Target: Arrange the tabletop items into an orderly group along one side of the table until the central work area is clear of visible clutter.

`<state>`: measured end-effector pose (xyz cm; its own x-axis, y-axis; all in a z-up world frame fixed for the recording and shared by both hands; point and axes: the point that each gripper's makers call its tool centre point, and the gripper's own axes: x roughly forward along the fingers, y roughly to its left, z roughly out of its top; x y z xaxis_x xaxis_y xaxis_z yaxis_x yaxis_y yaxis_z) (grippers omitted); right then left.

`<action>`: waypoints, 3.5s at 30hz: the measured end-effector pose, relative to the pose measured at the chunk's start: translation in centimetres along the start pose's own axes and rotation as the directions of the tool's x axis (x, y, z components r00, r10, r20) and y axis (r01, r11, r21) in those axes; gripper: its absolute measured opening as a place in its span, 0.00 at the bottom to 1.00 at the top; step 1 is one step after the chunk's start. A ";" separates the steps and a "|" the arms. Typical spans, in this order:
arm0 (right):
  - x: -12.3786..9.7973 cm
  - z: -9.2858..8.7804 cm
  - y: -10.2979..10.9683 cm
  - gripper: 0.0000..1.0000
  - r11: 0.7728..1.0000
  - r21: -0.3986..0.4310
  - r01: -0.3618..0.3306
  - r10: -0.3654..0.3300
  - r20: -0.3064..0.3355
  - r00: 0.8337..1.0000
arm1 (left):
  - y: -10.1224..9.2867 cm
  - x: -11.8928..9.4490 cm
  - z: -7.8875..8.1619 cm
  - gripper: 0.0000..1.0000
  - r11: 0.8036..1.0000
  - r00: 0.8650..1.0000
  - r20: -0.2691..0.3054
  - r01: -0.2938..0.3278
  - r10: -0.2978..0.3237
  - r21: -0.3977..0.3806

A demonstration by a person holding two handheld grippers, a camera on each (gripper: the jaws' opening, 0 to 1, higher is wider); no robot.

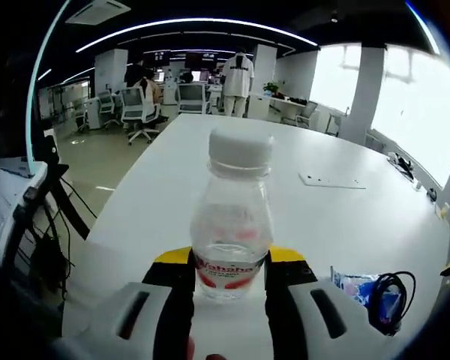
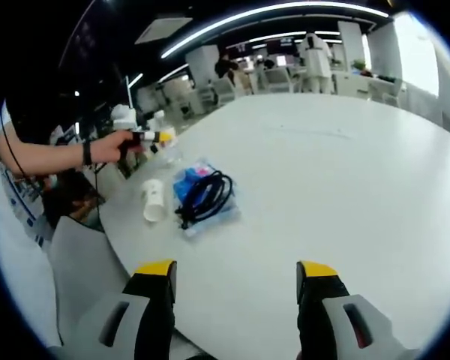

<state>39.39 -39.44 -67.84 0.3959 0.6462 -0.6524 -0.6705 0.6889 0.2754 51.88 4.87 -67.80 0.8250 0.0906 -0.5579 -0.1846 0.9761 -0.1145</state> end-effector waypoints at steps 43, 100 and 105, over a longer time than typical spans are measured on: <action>0.7 2.0 0.1 0.66 0.999 -0.012 -0.031 0.031 0.059 0.998 | 0.4 -4.6 -0.2 0.42 0.998 1.000 0.004 -0.004 0.004 -0.068; -0.2 0.2 2.9 0.67 0.996 -0.043 -0.078 0.081 0.064 0.995 | -3.1 -14.7 -11.1 0.38 0.972 0.977 -0.093 0.174 -0.190 -0.155; -0.2 -0.2 3.1 0.67 0.996 -0.037 -0.076 0.079 0.060 0.995 | -4.3 -14.5 -11.3 0.39 0.963 0.964 -0.102 0.228 -0.244 -0.147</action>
<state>37.13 -37.52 -66.98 0.3788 0.7168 -0.5854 -0.7217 0.6248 0.2980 34.66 -2.89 -68.45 0.7859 -0.1710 -0.5942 -0.0680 0.9313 -0.3579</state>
